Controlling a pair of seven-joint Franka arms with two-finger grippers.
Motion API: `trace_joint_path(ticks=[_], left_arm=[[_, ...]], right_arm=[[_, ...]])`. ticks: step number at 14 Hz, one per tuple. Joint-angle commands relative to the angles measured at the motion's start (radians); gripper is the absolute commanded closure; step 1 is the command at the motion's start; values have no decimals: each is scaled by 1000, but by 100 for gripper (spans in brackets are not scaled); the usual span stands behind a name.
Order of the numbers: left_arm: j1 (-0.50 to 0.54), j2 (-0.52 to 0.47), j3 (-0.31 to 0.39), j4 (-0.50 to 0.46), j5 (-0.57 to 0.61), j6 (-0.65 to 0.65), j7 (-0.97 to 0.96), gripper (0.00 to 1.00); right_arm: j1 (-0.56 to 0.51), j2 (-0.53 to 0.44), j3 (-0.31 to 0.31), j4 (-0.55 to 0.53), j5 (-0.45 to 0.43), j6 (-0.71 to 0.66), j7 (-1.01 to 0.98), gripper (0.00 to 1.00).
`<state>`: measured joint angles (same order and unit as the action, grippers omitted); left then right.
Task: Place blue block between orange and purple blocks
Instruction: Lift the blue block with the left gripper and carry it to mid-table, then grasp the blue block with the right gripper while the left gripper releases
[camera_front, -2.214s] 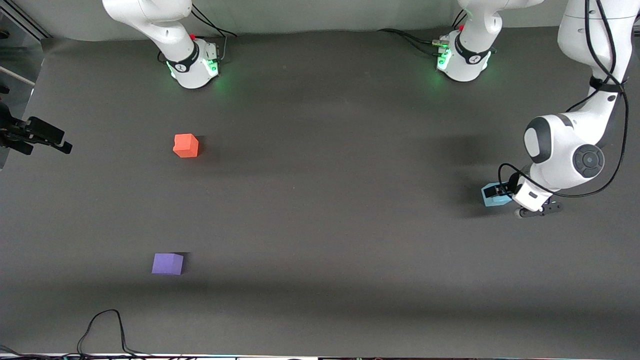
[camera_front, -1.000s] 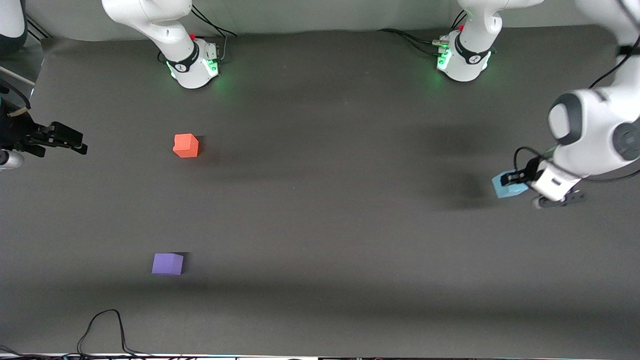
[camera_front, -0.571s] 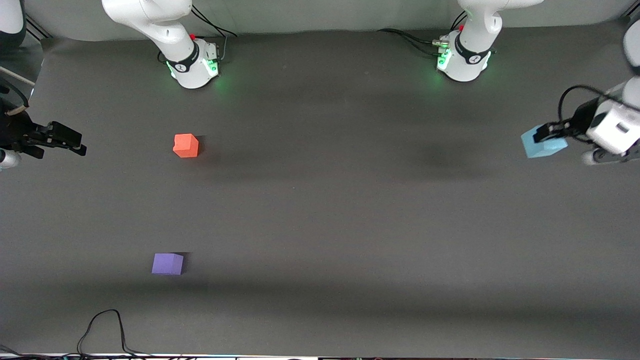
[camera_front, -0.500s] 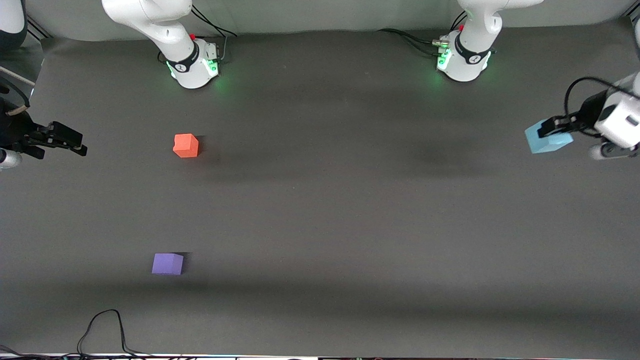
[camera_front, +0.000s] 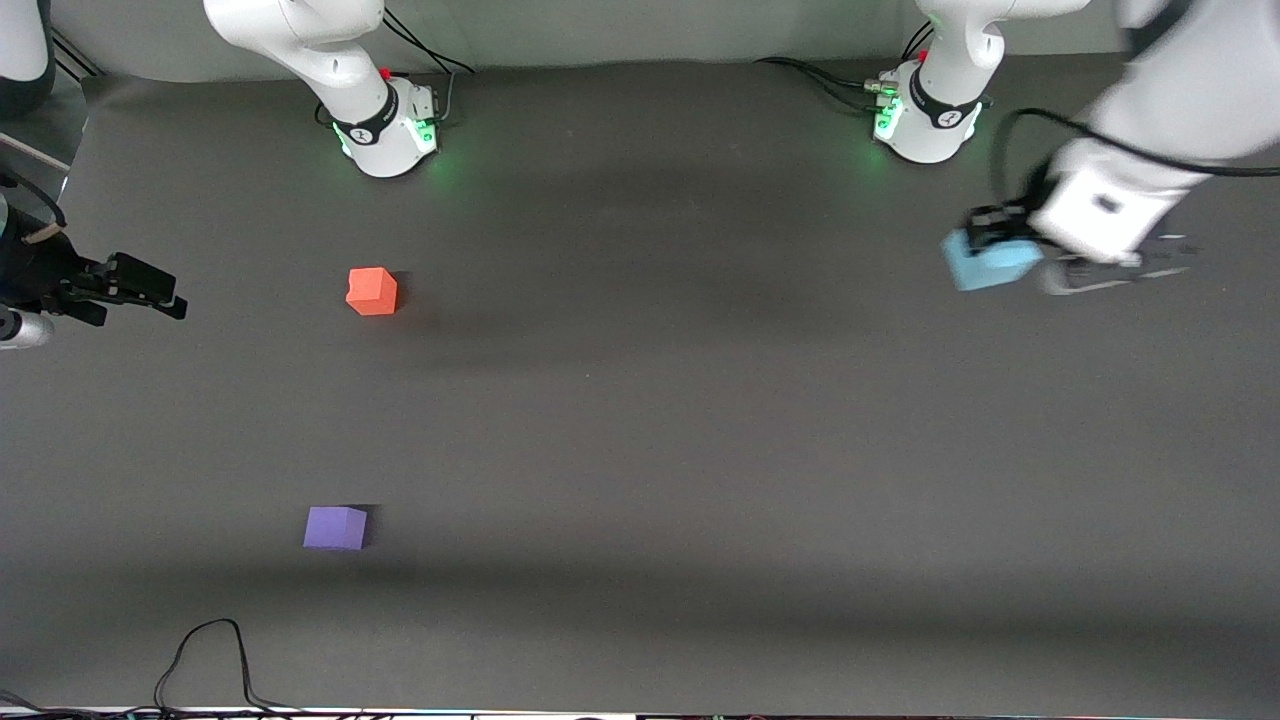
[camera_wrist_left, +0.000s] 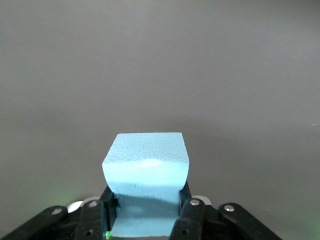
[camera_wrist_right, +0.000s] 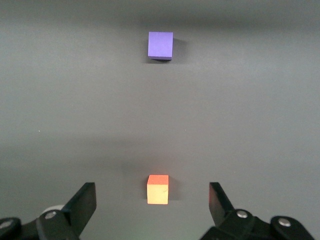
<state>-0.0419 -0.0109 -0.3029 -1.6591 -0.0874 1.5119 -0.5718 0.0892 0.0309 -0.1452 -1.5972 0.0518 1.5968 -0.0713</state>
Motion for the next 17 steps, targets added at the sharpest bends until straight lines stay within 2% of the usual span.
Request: trace_joint_path(ticks=[1,5,7,9,14,17], left_arm=[[-59,133,-106,126,6,39,-228,81],[-234,258,-125,107,20,223,-431,82],[-292,310,-124,50,32,331,-470,82],[-337,383,-124,13,43,443,-529,82],[-436,581,-122,12,156,638,-664,82],[-461,663,-114,12,201,729,-727,81]], right_arm=[[0,-5,-11,2,28,3,-33,0],[4,9,-10,3,22,8,-31,0],[0,33,-8,11,8,11,-31,0],[-6,63,-11,11,10,23,-36,0],[20,50,-2,-13,23,26,-16,0],[111,66,-2,-24,53,83,77,0]])
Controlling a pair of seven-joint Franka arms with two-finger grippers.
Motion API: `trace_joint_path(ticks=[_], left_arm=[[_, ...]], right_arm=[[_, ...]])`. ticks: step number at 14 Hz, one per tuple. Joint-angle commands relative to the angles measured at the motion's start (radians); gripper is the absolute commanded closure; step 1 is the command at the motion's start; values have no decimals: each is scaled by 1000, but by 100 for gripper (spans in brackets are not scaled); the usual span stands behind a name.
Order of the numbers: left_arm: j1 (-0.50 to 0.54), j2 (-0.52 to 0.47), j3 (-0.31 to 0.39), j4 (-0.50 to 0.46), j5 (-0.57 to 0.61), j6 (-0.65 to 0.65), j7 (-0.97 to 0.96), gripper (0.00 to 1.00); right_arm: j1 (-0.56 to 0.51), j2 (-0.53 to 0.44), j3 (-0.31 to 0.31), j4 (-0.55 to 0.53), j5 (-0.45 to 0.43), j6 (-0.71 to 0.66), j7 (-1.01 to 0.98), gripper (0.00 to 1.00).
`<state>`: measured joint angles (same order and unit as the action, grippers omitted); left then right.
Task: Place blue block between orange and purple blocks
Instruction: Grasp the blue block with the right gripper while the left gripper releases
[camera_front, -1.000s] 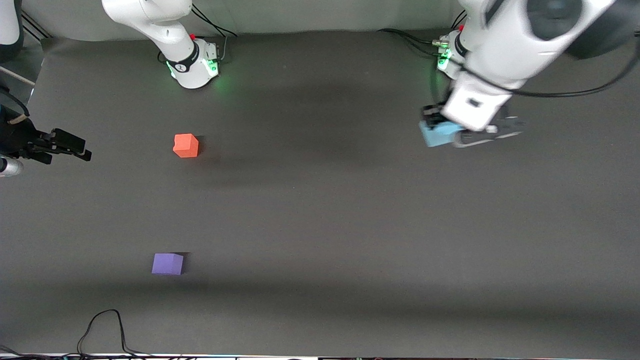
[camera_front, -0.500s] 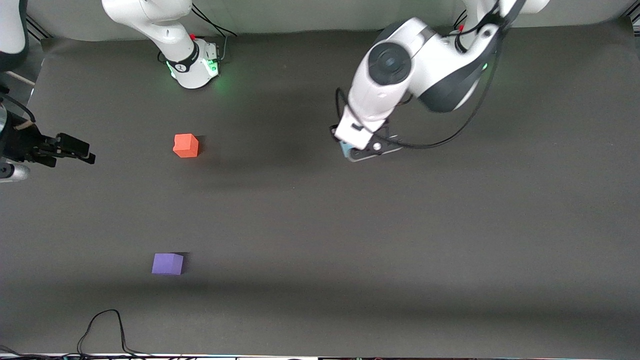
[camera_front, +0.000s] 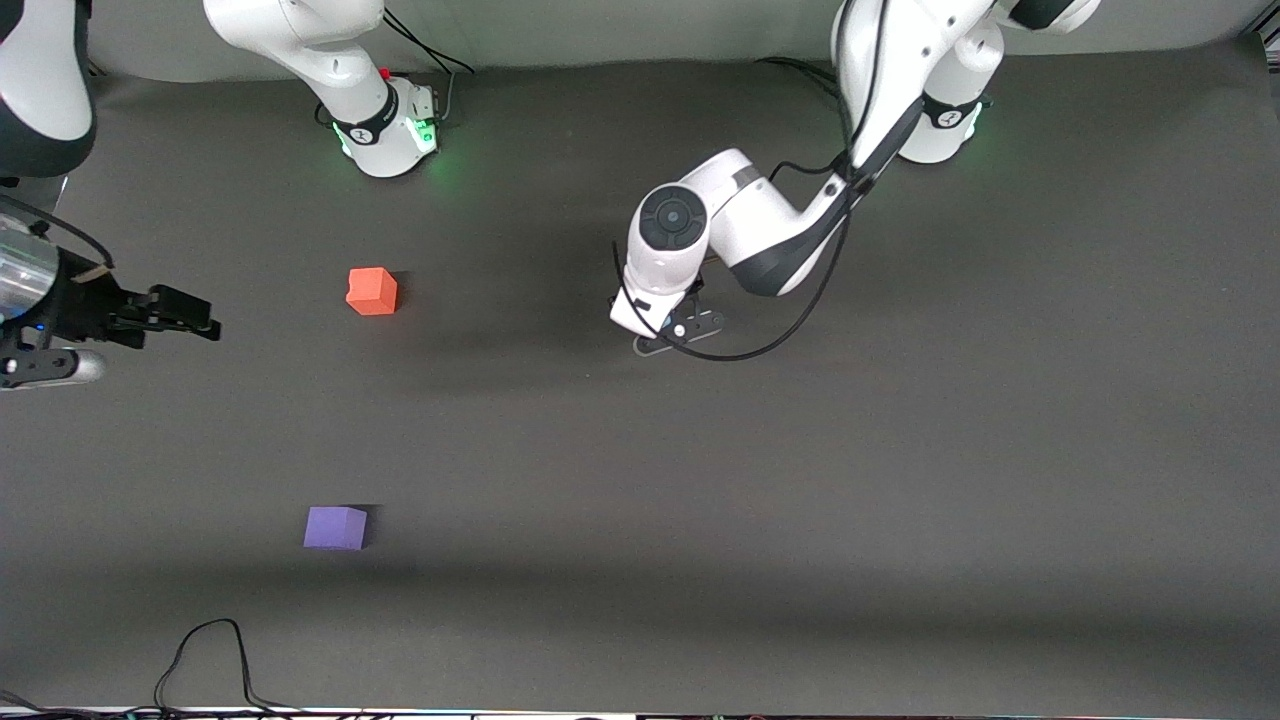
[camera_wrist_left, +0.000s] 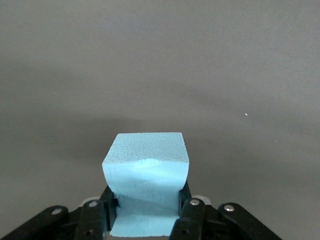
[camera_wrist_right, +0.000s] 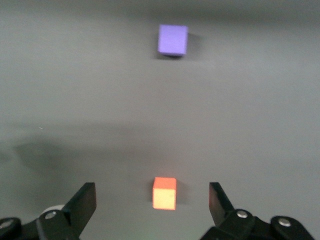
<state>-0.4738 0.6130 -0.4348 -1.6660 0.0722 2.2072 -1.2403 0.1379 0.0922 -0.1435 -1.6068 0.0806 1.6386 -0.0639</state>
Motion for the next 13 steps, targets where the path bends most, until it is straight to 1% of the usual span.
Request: trace_joint_path(ticks=[1,2,3,4,5,7,10,13], left_arm=[[-37,60,18,20,64,58,-97,81],[-39,69,18,20,87,71,-112,78],[-39,76,18,19,90,72,-113,70],[-37,76,18,19,90,71,-113,27],[-36,76,18,20,90,65,-113,0],[-20,53,19,23,90,36,-102,0],[38,-30,18,46,89,-111,-59,0],[159,-157,11,48,75,-275,120,0]], right_arm=[[96,14,-4,-22,24,64,102,0],[127,23,-4,-24,25,81,119,0],[146,32,-4,-22,25,90,134,0],[144,35,10,-22,34,101,171,0],[135,38,53,-22,54,110,200,0],[115,46,111,-22,57,128,210,0],[115,58,143,-24,57,159,259,0],[115,78,212,-38,57,210,260,0]])
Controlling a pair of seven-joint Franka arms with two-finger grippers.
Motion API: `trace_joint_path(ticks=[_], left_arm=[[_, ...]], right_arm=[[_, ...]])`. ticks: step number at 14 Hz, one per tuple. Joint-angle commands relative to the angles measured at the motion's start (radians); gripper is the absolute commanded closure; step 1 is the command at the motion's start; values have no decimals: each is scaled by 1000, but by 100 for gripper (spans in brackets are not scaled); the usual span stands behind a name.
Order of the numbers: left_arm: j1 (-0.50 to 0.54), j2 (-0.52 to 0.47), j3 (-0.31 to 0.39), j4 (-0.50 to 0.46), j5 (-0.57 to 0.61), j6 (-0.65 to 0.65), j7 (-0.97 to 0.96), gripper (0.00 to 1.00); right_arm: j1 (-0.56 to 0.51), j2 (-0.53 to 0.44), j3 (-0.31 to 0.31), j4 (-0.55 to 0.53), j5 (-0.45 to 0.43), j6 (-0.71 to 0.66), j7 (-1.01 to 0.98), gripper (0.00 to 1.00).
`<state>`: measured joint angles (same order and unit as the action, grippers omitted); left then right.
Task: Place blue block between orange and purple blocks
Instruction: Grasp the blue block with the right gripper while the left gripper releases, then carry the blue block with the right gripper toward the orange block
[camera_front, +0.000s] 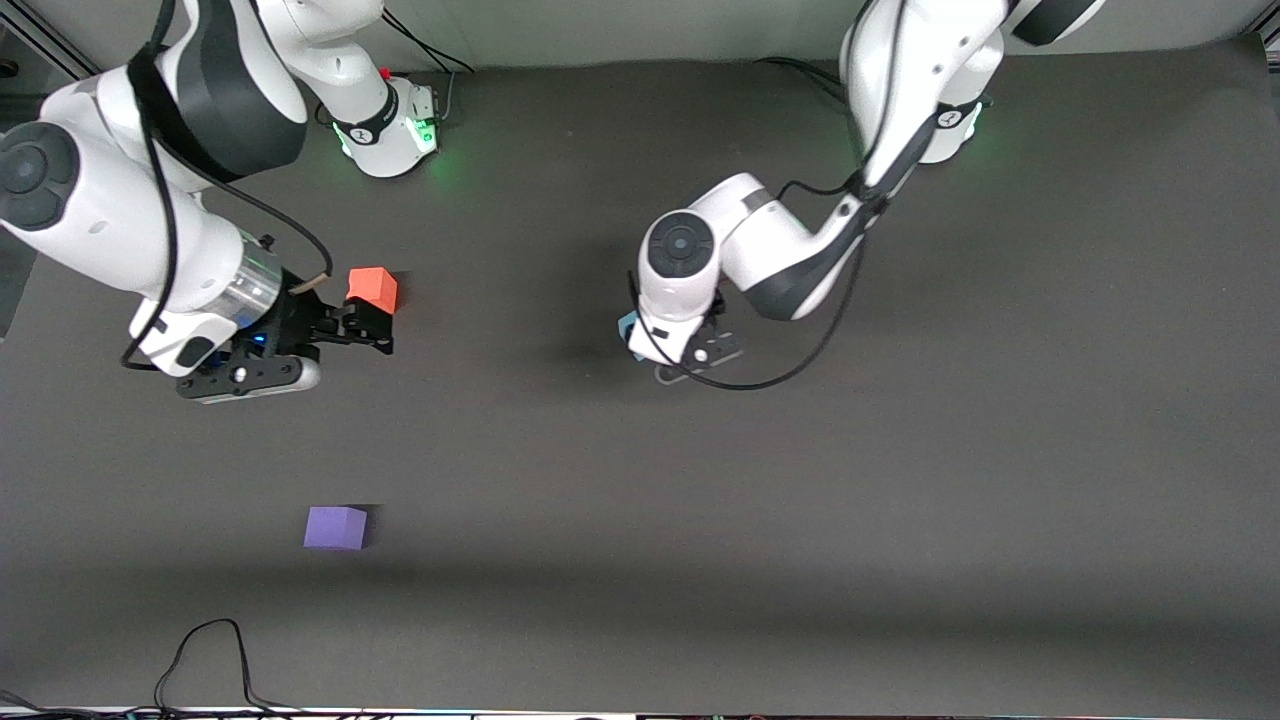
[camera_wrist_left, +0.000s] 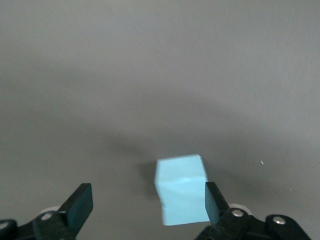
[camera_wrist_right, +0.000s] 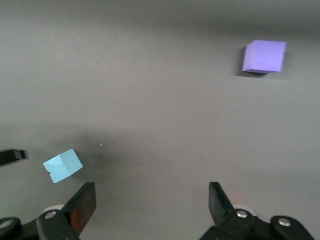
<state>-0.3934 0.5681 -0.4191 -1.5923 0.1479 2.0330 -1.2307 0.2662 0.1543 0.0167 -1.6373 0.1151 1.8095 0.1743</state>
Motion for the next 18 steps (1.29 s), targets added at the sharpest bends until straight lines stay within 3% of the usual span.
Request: trace_joint_path(ticks=[1,5,7,10,12,16,18], left_arm=[[132,-153,-6,-26,-7,-153,191,0],[339,-289,-3,-23,-41,-301,408,0],[415,-319,0,-21,-42,-339,506,0],[525,-346,0,-18,-41,-364,636,0],[573,-364,6,-20,-42,-364,752,0],[449,-436,248,-31,-59,-395,885,0],[392,-474,342,-34,-82,-431,934,0]], right_arm=[[-13,24,89,-18,23,66,27,0],[-12,89,277,-81,-6,239,122,0],[-7,163,392,-79,-87,306,195,0],[-5,321,534,-81,-359,438,460,0],[-4,431,591,-82,-521,510,577,0],[31,580,612,-99,-658,596,732,0],[31,600,612,-166,-763,680,825,0]])
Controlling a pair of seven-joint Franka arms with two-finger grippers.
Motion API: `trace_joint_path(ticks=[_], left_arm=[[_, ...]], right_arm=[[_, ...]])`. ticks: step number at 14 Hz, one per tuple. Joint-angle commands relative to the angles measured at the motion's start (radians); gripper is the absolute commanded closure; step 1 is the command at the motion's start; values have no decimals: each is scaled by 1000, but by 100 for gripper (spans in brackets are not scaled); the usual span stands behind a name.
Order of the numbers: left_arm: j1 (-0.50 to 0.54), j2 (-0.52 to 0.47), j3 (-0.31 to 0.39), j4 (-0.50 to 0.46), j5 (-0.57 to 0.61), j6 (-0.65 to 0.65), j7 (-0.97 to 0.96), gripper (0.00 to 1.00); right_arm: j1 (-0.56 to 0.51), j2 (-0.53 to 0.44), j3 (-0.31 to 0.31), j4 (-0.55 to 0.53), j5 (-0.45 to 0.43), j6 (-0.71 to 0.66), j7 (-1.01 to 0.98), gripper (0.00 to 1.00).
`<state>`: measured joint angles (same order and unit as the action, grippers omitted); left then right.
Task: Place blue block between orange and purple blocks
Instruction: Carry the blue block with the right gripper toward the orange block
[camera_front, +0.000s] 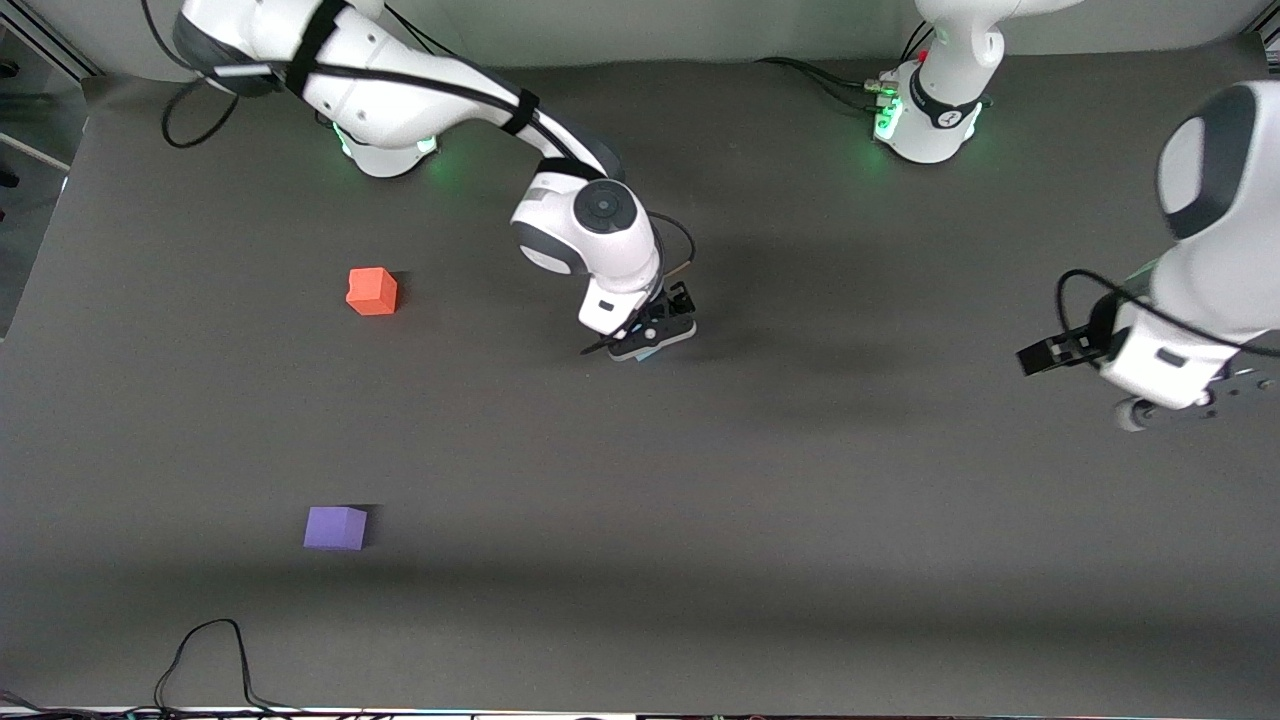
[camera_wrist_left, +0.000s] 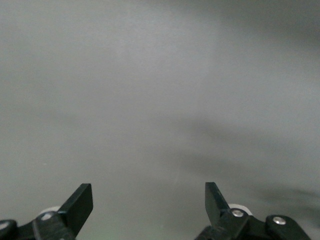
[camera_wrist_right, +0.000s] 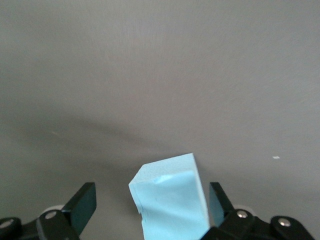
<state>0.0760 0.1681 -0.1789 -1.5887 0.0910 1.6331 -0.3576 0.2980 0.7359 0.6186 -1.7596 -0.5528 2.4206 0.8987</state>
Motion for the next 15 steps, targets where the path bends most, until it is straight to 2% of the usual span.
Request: trace_joint_path(ticks=[1,2,4,5,6,7,8,9,11,13,14,15], left_arm=[[-100,-102,139,-60,-25,-33,96,0],[-114,-130,175,-86,-31,-27,138,0],[-113,-165,187,-125,-33,-21,152,0],[-113,-174,187,-132,-33,-21,152,0],[-113,-176,187,-135,-33,-21,152,0],[-108,-176,185,-135,-33,-19,152,0],[-101,-176,182,-134,-34,-18,152,0],[-96,-174,180,-131,-39,-18,152,0],[-61,-173,162,-129,-59,-18,175,0],[-27,-167,139,-126,-66,-18,204,0],[-28,-168,139,-126,-66,-19,206,0],[-35,-168,139,-126,-66,-21,206,0]], right_arm=[[0,19,10,-78,-128,104,132,0],[0,20,10,-92,-142,109,144,0],[0,19,10,-101,-151,107,140,0],[-2,19,10,-101,-177,106,137,13],[-5,19,10,-101,-193,103,144,38],[-7,13,10,-101,-193,100,146,54],[-10,8,10,-98,-193,94,146,66],[-16,1,10,-93,-184,88,147,73],[-46,-45,12,-83,-142,81,154,74],[-77,-169,-2,-86,3,27,187,74],[-97,-231,-35,-89,75,-18,181,74],[-103,-286,-103,-93,144,-41,158,75]])
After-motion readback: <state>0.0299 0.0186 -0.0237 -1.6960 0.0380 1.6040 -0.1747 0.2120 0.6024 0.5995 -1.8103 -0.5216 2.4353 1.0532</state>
